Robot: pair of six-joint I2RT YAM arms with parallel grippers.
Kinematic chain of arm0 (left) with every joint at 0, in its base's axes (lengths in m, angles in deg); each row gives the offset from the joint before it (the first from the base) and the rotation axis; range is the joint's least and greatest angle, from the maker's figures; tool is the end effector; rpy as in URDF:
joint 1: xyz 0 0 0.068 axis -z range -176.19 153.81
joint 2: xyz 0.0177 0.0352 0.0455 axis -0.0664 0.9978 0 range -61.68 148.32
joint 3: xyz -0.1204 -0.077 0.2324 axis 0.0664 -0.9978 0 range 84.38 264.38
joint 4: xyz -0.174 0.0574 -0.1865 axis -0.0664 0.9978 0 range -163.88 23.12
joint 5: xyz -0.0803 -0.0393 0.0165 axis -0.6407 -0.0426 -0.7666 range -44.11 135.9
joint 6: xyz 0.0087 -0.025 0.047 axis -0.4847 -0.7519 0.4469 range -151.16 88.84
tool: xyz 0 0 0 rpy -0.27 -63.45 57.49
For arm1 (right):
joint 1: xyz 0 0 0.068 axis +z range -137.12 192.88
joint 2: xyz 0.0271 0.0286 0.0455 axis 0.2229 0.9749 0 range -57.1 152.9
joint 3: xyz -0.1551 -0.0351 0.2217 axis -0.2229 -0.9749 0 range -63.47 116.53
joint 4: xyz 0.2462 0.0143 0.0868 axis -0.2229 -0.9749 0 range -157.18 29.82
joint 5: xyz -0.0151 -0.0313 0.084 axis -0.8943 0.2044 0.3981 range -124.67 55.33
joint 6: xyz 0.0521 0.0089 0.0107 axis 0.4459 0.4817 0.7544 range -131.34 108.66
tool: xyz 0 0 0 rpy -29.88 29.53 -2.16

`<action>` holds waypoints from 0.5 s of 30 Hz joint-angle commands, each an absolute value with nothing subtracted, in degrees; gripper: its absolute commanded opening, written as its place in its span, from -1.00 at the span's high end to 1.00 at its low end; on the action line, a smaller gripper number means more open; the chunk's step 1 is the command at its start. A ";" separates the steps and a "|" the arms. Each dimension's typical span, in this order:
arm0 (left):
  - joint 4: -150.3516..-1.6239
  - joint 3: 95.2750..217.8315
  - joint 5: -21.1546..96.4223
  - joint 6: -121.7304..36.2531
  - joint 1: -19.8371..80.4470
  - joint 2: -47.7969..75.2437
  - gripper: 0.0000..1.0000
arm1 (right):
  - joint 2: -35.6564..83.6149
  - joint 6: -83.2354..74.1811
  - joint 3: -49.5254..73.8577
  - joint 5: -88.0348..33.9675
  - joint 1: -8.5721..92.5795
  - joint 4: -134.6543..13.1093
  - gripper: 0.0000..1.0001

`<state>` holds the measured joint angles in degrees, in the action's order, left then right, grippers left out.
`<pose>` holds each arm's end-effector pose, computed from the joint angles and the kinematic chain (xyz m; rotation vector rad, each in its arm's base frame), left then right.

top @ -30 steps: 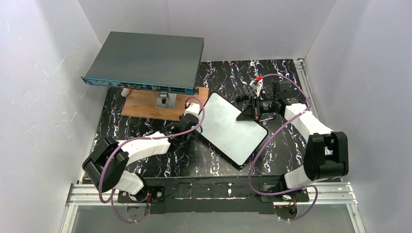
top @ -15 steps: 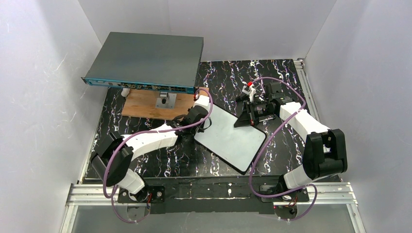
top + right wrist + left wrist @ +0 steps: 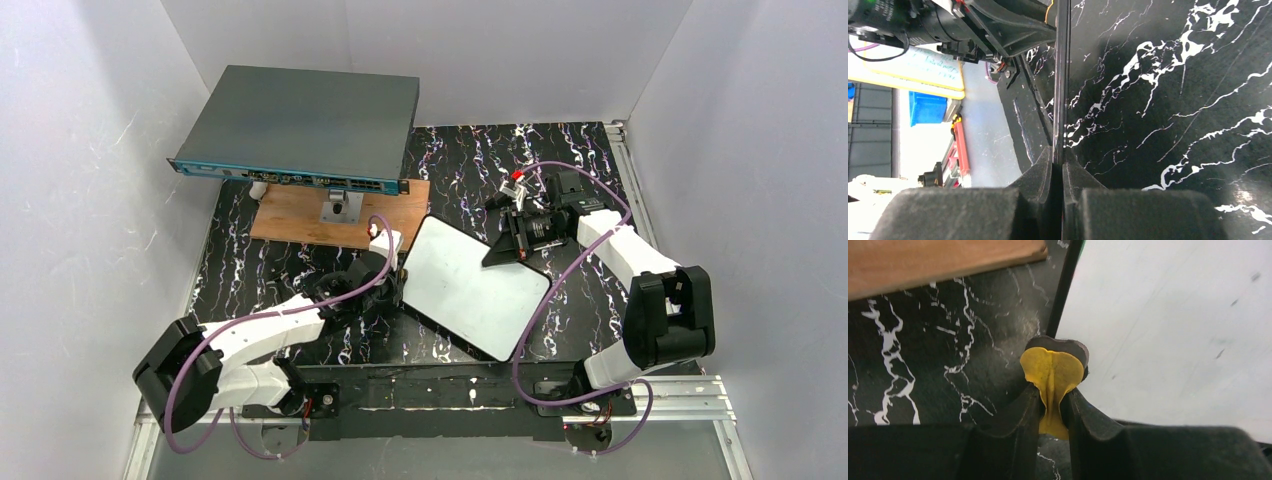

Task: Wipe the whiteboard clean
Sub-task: Erase the whiteboard, then place the whiteboard on the whiteboard stand.

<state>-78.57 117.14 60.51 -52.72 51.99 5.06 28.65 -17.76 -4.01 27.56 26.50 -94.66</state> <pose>0.1714 -0.1780 0.2157 0.3290 2.0739 -0.4806 0.2753 0.0992 0.2431 -0.7682 2.2360 1.4455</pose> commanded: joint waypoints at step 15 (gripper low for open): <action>-78.17 113.73 61.53 -54.29 51.71 3.28 1.00 | 26.73 -16.39 -2.12 40.76 24.83 -94.11 0.97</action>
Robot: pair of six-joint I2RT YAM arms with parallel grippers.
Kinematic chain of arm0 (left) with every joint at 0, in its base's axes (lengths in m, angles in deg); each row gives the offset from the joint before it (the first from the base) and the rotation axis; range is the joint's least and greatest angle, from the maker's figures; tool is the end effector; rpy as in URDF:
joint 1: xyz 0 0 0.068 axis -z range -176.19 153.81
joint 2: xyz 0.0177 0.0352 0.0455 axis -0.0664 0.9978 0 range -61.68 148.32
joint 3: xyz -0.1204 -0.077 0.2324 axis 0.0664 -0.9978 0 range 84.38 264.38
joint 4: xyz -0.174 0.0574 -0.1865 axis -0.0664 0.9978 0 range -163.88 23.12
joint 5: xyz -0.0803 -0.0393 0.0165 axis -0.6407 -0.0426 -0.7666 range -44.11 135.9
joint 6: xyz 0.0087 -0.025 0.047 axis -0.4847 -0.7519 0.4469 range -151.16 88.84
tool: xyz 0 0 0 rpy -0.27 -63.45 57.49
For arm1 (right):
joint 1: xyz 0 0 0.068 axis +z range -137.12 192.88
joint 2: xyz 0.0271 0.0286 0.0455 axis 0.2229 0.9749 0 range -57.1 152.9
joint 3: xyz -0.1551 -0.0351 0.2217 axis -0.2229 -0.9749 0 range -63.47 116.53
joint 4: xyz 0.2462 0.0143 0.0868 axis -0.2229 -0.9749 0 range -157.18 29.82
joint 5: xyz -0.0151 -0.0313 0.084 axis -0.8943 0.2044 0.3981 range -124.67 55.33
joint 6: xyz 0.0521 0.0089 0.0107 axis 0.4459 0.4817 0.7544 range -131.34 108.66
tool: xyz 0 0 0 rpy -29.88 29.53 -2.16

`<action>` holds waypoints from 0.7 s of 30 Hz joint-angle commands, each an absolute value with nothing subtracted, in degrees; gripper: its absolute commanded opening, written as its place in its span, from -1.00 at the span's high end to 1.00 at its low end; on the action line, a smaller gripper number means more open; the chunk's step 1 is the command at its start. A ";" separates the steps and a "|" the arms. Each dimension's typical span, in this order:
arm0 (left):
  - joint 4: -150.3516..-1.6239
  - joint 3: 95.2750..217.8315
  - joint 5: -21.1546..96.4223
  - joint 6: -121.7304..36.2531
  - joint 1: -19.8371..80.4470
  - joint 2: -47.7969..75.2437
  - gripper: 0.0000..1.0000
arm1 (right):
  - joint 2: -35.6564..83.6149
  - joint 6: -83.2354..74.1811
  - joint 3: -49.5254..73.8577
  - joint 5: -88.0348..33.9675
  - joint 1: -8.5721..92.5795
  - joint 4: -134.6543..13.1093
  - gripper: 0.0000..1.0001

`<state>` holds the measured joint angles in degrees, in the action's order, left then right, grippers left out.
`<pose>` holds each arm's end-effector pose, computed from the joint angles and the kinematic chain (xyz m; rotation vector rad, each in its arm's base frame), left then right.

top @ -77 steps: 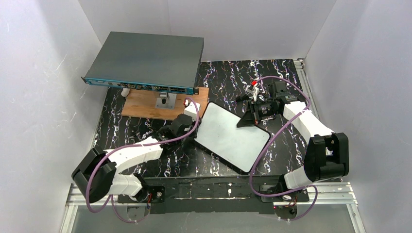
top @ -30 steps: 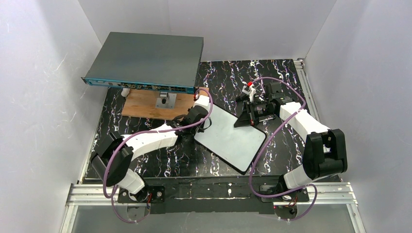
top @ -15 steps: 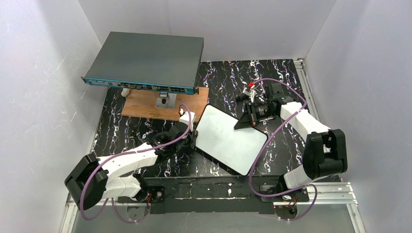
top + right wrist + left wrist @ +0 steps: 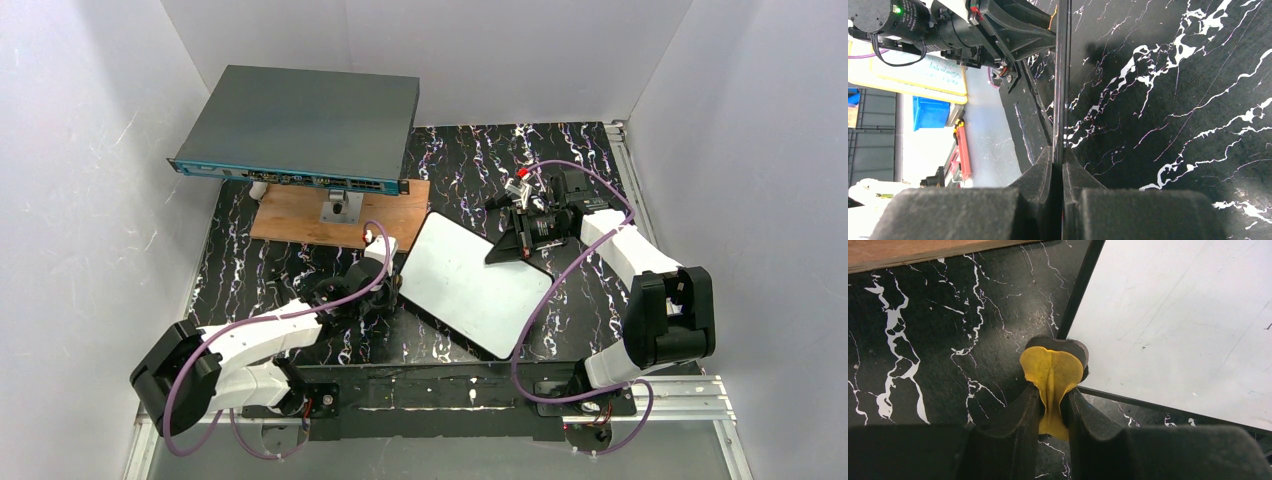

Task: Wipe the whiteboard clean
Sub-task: Place the whiteboard on the whiteboard stand.

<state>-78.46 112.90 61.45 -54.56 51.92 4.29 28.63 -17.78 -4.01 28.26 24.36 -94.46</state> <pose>0.1636 -0.1680 0.1944 0.3036 2.1325 -0.4450 0.2788 0.0891 0.2437 -0.7275 2.2268 1.4411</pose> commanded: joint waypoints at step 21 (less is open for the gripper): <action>-79.82 127.55 58.19 -46.52 45.53 3.24 1.00 | 27.10 -25.61 0.41 37.62 28.62 -102.42 0.97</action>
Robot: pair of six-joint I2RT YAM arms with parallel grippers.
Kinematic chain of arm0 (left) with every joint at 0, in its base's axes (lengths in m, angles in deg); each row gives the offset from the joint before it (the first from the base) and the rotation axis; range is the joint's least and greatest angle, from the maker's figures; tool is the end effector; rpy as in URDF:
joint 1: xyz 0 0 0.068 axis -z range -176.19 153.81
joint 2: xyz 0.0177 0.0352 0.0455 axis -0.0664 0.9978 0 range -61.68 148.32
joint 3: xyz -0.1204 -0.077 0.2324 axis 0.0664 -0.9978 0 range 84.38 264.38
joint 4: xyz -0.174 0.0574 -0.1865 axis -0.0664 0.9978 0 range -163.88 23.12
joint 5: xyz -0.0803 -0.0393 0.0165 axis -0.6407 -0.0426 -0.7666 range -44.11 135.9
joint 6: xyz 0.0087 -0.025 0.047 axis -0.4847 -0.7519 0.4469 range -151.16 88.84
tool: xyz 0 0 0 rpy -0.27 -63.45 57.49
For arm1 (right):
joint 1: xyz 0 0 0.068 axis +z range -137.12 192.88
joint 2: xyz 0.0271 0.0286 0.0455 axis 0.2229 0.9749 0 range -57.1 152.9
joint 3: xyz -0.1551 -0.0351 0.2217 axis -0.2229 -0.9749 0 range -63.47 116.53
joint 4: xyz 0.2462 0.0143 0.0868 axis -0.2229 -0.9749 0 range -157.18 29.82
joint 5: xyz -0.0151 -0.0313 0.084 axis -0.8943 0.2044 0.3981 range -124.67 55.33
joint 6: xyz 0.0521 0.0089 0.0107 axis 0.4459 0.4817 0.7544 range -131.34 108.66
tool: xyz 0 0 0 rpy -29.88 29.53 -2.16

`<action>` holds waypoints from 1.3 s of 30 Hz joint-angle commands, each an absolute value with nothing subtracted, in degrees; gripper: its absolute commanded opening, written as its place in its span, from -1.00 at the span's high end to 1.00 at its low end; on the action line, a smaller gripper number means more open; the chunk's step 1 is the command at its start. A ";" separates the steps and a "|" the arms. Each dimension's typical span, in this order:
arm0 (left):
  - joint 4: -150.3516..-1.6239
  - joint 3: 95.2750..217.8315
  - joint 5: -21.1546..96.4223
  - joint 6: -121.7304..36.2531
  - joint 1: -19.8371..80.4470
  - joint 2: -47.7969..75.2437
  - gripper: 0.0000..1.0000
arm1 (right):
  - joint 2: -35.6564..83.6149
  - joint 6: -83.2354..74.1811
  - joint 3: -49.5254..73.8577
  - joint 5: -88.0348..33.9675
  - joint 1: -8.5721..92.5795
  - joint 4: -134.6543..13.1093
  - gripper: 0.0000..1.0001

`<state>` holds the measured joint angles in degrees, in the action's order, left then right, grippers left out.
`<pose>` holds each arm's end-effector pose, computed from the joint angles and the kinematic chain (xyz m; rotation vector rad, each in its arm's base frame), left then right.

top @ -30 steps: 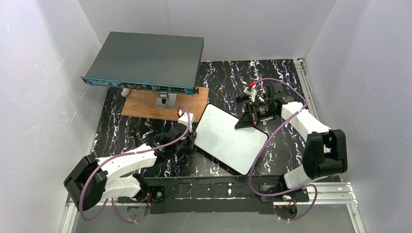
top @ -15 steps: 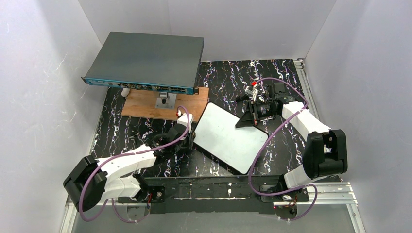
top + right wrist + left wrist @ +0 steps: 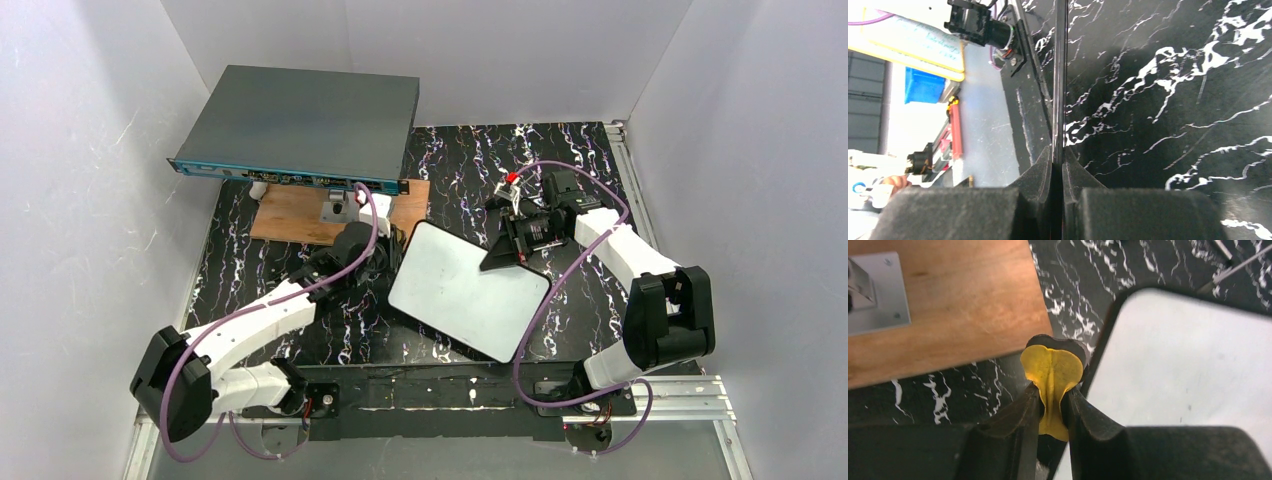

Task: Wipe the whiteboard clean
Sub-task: Place the whiteboard on the whiteboard stand.

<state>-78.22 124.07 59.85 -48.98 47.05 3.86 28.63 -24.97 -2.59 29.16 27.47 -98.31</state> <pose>0.1941 -0.1706 0.2610 0.2715 1.9452 -0.4703 0.2713 0.1037 0.2484 -0.9000 2.1603 1.4465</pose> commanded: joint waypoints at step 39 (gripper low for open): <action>-67.80 107.00 49.51 -58.88 44.83 -19.96 1.00 | 27.74 -13.49 33.96 4.11 2.92 -109.17 0.97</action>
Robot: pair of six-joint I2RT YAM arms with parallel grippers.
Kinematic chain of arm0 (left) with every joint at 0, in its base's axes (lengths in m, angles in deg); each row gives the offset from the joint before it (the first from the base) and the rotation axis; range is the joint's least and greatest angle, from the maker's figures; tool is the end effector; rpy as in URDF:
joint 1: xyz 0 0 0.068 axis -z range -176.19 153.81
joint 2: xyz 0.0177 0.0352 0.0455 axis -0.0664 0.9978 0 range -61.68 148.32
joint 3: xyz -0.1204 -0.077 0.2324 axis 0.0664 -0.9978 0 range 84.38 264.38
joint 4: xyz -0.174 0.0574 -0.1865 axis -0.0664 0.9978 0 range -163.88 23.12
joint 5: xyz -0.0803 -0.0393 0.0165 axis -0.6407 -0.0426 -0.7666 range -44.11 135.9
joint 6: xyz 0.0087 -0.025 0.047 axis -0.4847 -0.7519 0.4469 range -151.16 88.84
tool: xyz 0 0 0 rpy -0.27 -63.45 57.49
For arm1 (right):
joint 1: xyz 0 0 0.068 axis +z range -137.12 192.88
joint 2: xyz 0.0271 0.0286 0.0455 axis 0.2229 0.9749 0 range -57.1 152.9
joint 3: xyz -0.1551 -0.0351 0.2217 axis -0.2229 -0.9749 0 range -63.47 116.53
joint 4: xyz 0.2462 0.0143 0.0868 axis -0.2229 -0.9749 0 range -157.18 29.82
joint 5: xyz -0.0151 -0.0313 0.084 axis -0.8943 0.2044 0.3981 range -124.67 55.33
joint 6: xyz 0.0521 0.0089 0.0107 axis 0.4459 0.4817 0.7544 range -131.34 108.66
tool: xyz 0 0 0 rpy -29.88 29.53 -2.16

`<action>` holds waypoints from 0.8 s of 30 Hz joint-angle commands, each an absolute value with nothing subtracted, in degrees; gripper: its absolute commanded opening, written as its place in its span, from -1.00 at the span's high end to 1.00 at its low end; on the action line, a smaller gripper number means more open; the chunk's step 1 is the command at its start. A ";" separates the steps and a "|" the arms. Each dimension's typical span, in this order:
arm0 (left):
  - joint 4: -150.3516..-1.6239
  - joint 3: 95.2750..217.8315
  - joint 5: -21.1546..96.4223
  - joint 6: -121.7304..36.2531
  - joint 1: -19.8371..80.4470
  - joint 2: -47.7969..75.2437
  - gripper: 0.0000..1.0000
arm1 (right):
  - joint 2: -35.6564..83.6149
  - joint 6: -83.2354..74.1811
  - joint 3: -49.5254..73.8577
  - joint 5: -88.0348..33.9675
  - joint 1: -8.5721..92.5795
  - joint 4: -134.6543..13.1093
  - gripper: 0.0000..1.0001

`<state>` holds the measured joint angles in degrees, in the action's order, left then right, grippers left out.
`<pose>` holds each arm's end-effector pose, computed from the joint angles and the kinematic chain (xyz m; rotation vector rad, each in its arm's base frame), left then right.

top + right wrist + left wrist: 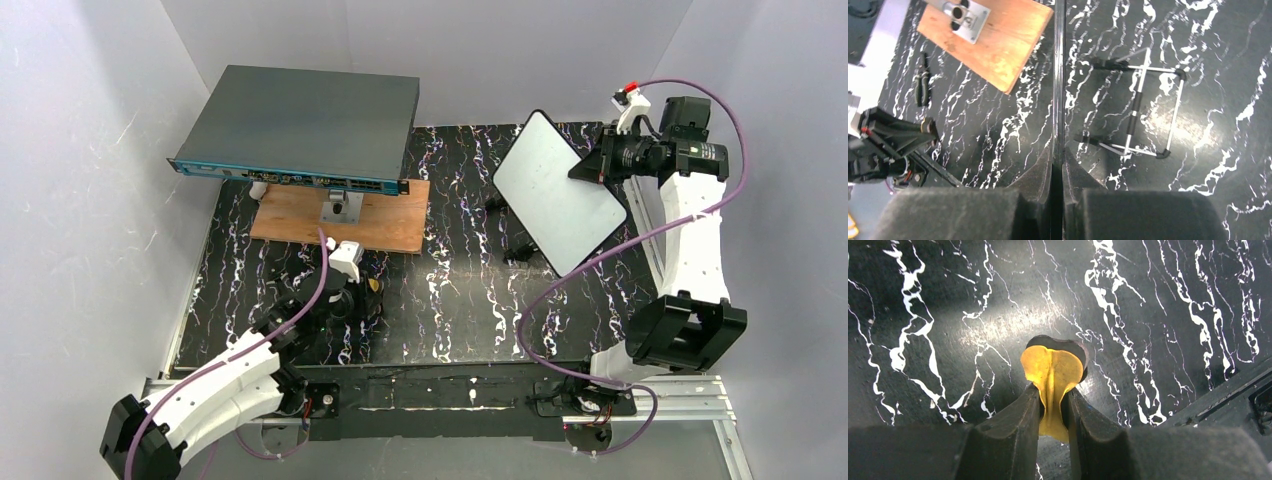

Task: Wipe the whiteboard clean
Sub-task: Place the whiteboard on the whiteboard stand.

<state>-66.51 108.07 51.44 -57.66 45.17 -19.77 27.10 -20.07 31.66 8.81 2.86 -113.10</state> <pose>0.1327 -0.1121 0.2228 0.2057 2.0672 -0.6464 0.2965 -0.0274 0.4148 -0.3524 2.1232 0.6803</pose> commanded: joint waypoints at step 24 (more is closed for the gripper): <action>-69.48 107.13 48.05 -59.53 44.85 -17.90 1.00 | 36.94 -8.49 16.08 -8.30 8.80 -85.68 0.97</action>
